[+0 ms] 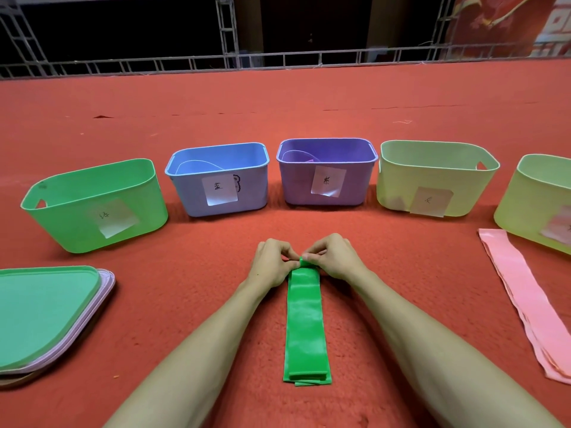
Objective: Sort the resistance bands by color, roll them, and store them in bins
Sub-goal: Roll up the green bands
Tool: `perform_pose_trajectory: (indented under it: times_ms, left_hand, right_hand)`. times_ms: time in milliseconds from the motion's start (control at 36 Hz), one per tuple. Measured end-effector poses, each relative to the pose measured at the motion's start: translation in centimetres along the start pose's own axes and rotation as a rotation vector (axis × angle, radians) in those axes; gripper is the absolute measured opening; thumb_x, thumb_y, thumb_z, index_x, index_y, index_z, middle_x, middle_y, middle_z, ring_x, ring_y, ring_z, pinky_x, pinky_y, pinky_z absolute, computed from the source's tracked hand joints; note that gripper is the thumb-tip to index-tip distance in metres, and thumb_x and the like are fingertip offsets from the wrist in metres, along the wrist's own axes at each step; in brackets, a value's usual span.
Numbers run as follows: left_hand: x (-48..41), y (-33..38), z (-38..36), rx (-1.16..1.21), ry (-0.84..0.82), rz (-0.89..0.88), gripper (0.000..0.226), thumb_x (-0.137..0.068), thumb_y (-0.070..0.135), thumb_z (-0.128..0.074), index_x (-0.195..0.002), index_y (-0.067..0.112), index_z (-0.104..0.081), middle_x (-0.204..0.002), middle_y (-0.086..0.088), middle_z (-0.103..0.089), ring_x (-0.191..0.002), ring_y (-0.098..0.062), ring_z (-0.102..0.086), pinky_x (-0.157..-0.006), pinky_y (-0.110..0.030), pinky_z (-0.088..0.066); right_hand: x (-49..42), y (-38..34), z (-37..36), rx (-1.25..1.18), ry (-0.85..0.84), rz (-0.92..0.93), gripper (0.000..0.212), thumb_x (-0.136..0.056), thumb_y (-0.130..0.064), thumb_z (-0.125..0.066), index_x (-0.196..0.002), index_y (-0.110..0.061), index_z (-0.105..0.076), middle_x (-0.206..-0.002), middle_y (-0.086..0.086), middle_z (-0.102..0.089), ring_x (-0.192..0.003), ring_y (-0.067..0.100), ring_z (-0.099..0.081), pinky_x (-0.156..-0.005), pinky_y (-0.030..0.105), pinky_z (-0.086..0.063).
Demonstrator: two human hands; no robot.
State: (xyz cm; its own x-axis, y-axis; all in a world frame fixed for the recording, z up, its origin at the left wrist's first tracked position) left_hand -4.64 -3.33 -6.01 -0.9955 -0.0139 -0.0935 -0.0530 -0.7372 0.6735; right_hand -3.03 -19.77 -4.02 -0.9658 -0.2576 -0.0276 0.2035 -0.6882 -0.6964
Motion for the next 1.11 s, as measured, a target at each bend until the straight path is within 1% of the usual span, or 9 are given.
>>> perform_pose_trajectory:
  times_ms: [111, 306, 472, 583, 750, 833, 917, 1000, 1111]
  left_hand:
    - [-0.1, -1.2, -0.6, -0.038, 0.022, 0.017, 0.029, -0.069, 0.036, -0.079, -0.058, 0.055, -0.059, -0.089, 0.004, -0.07, -0.093, -0.018, -0.062, -0.087, -0.037, -0.051]
    - [0.2, -1.1, -0.3, -0.009, 0.01, 0.0, 0.02, -0.068, 0.045, -0.067, -0.063, 0.064, -0.059, -0.091, 0.007, -0.072, -0.098, -0.018, -0.062, -0.087, -0.04, -0.052]
    - [0.6, -0.1, 0.4, -0.005, -0.025, 0.016, 0.015, -0.065, 0.042, -0.066, -0.058, 0.055, -0.062, -0.086, 0.008, -0.072, -0.098, -0.022, -0.062, -0.087, -0.04, -0.052]
    - [0.7, 0.5, 0.6, -0.053, -0.032, 0.008, 0.02, -0.073, 0.032, -0.067, -0.056, 0.041, -0.06, -0.079, 0.012, -0.068, -0.094, -0.021, -0.061, -0.091, -0.04, -0.048]
    - [0.8, 0.8, 0.6, 0.006, -0.017, -0.017, 0.021, -0.076, 0.023, -0.07, -0.069, 0.039, -0.057, -0.069, 0.018, -0.064, -0.084, -0.012, -0.065, -0.085, -0.039, -0.052]
    - [0.9, 0.7, 0.5, 0.014, -0.032, -0.016, 0.015, -0.079, 0.021, -0.073, -0.081, 0.035, -0.067, -0.075, 0.017, -0.066, -0.089, -0.014, -0.066, -0.086, -0.034, -0.051]
    - [0.9, 0.6, 0.4, 0.008, -0.044, -0.01, 0.012, -0.081, 0.022, -0.073, -0.092, 0.026, -0.075, -0.088, 0.006, -0.074, -0.091, -0.014, -0.067, -0.086, -0.028, -0.049]
    - [0.9, 0.5, 0.6, 0.012, -0.051, 0.011, 0.014, -0.08, 0.025, -0.075, -0.094, 0.024, -0.077, -0.094, 0.002, -0.075, -0.096, -0.011, -0.066, -0.089, -0.027, -0.049]
    - [1.3, 0.4, 0.8, 0.01, -0.085, 0.019, 0.018, -0.08, 0.027, -0.076, -0.097, 0.02, -0.076, -0.096, 0.003, -0.075, -0.094, -0.01, -0.066, -0.085, -0.022, -0.047]
  right_hand:
    - [0.3, -0.1, -0.1, -0.016, 0.003, -0.002, 0.01, -0.081, -0.022, -0.075, -0.09, -0.021, -0.078, -0.09, -0.003, -0.076, -0.09, 0.011, -0.068, -0.084, 0.026, -0.051]
    - [0.9, 0.0, -1.0, -0.085, 0.1, -0.057, 0.01, -0.078, -0.021, -0.078, -0.088, -0.021, -0.078, -0.084, -0.002, -0.075, -0.078, 0.007, -0.063, -0.069, 0.019, -0.043]
    - [1.2, 0.3, -0.9, -0.078, 0.084, -0.083, 0.022, -0.076, -0.025, -0.08, -0.096, -0.018, -0.077, -0.091, -0.001, -0.075, -0.084, 0.007, -0.065, -0.072, 0.017, -0.043]
    - [1.3, 0.1, -0.8, -0.075, 0.07, -0.095, 0.02, -0.074, -0.022, -0.081, -0.093, -0.018, -0.077, -0.087, 0.0, -0.075, -0.075, 0.006, -0.062, -0.066, 0.016, -0.041]
    - [1.7, -0.2, -0.7, -0.053, 0.072, -0.098, 0.019, -0.071, -0.019, -0.084, -0.089, -0.018, -0.078, -0.084, -0.001, -0.074, -0.075, 0.007, -0.063, -0.066, 0.016, -0.041]
    - [1.7, -0.2, -0.7, -0.038, 0.074, -0.097, 0.019, -0.07, -0.021, -0.084, -0.089, -0.018, -0.078, -0.086, -0.001, -0.075, -0.081, 0.01, -0.066, -0.071, 0.02, -0.047]
    - [1.8, -0.1, -0.6, -0.037, 0.064, -0.095, 0.019, -0.071, -0.022, -0.084, -0.088, -0.019, -0.078, -0.086, -0.001, -0.075, -0.079, 0.011, -0.066, -0.074, 0.023, -0.051]
    - [2.0, -0.3, -0.3, -0.049, 0.048, -0.086, 0.016, -0.072, -0.025, -0.083, -0.086, -0.018, -0.078, -0.082, -0.001, -0.075, -0.072, 0.008, -0.063, -0.072, 0.025, -0.052]
    - [2.0, -0.4, 0.0, -0.06, 0.047, -0.084, 0.005, -0.076, -0.021, -0.078, -0.081, -0.019, -0.078, -0.079, -0.002, -0.074, -0.074, 0.008, -0.064, -0.072, 0.022, -0.049]
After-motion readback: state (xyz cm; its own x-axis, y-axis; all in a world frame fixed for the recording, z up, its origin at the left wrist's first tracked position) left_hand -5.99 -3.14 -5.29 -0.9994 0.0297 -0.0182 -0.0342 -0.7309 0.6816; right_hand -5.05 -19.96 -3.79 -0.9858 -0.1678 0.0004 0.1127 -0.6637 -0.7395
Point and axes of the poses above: each hand's wrist, its own x-axis away from the middle knuckle, its own z-axis out of the back of the hand, y = z × x, the point moved 1 cm from there along -x, towards the middle knuckle
